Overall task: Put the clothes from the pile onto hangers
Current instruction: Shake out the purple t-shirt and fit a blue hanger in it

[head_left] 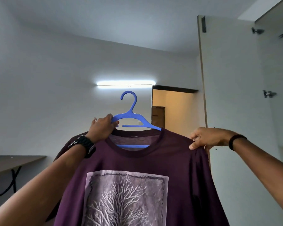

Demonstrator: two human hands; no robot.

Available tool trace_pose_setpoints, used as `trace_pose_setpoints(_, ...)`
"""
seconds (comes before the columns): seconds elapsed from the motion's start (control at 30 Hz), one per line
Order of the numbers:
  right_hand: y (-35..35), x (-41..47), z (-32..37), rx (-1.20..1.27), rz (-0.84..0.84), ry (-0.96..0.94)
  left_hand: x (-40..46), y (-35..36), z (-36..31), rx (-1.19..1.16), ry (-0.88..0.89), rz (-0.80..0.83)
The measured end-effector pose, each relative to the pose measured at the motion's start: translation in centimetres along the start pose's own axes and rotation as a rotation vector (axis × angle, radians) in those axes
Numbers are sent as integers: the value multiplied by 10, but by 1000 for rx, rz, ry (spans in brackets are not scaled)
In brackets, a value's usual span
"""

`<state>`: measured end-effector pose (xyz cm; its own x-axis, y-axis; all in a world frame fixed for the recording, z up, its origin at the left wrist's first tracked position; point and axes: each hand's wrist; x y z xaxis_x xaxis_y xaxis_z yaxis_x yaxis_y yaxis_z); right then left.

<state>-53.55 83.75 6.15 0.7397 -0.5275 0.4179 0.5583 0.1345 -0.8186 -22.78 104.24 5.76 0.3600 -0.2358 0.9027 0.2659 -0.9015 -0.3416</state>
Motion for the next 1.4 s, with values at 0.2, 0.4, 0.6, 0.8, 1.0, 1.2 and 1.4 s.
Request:
trace_pose_setpoints(0.2, -23, 0, 17, -51, -260, -153, 8, 14, -25, -33, 76, -42)
trace_pose_setpoints(0.4, -36, -6, 25, -9, -235, -163, 20, 24, -62, -78, 12, -105)
trace_pose_setpoints(0.6, -67, -19, -3, 118, -490, -180, 31, 60, -126, -220, -91, -236)
trace_pose_setpoints(0.8, -114, -40, -59, 15, -720, -145, -18, 129, -234, -509, 22, -373)
trace_pose_setpoints(1.0, -161, -74, -167, -188, -825, -33, -47, 233, -340, -461, 238, 35)
trace_pose_setpoints(1.2, -198, -102, -311, -228, -986, 68, -84, 343, -465, -589, 417, -108)
trace_pose_setpoints(1.4, -251, -93, -417, -350, -1084, 150, -111, 444, -570, -827, 477, 50)
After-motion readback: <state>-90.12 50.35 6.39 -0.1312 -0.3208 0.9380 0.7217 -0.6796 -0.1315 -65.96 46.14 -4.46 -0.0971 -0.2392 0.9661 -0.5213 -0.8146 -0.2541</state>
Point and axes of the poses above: each hand's wrist, its own x-axis towards the middle knuckle, its own y-axis out of the palm, z = x × y, and after that the axes turned 14 degrees about -z, right-handed
